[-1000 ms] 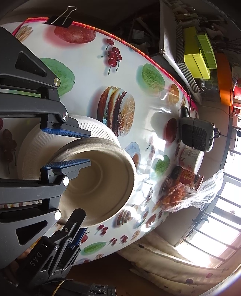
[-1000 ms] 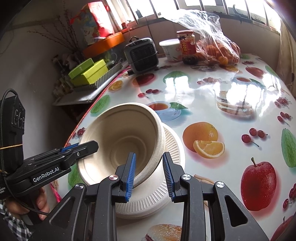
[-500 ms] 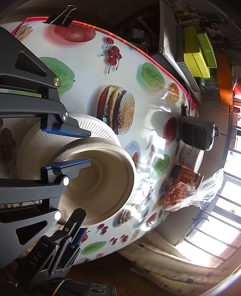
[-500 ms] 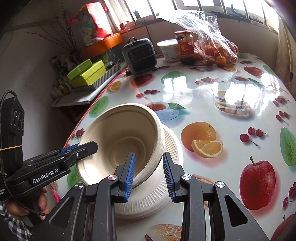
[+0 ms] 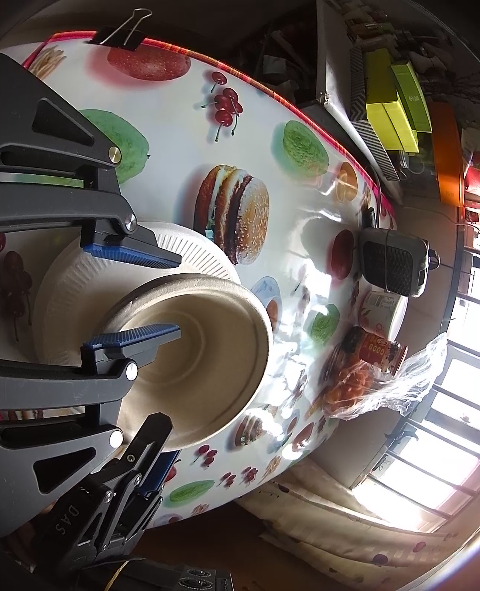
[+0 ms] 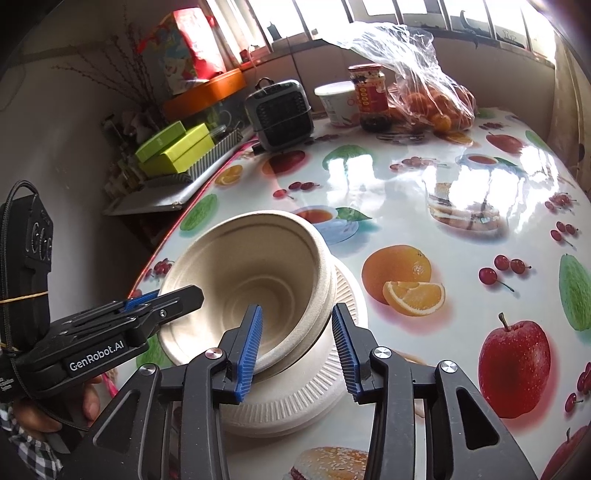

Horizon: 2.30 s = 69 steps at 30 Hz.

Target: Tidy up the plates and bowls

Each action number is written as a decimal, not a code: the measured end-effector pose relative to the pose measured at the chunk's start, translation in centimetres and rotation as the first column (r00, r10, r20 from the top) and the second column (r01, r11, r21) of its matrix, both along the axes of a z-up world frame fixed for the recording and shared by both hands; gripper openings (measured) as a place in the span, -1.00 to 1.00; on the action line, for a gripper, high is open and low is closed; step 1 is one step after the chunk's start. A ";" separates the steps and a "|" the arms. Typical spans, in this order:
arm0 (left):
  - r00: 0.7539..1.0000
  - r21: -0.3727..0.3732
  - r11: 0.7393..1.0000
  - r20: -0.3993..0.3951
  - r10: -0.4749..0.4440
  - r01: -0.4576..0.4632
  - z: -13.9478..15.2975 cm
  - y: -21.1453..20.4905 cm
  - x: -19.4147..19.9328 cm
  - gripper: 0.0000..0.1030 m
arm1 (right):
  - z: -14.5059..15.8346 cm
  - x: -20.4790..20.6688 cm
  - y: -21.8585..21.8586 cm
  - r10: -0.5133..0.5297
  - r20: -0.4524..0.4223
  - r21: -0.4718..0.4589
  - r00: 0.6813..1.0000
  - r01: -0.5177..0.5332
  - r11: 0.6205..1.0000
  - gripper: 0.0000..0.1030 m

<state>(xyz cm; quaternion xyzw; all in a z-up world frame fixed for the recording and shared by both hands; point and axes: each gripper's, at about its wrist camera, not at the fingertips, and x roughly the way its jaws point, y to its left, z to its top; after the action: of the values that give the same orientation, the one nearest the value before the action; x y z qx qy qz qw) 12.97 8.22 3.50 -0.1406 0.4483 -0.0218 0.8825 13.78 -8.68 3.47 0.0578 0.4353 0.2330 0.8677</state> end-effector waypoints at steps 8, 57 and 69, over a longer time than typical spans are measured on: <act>1.000 0.000 1.000 0.003 0.007 -0.007 0.0 0.0 0.0 -0.17 | 0.0 0.0 0.1 -0.003 0.000 0.006 1.000 0.003 1.000 -0.05; 0.982 0.153 0.986 0.184 0.033 -0.062 2.4 -0.1 -8.0 -0.02 | 2.4 -8.0 -1.8 -0.065 0.186 -0.010 0.980 0.068 0.998 0.18; 0.989 0.187 0.980 0.138 0.047 -0.072 -0.9 1.0 -9.8 -0.02 | -0.6 -9.4 -2.9 -0.090 0.163 -0.078 0.982 0.104 0.992 0.21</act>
<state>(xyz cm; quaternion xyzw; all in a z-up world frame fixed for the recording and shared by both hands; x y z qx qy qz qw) 3.22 9.21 2.56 -0.0664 0.3840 0.0387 0.9201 4.41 -11.54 2.83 0.0229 0.3709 0.1753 0.9117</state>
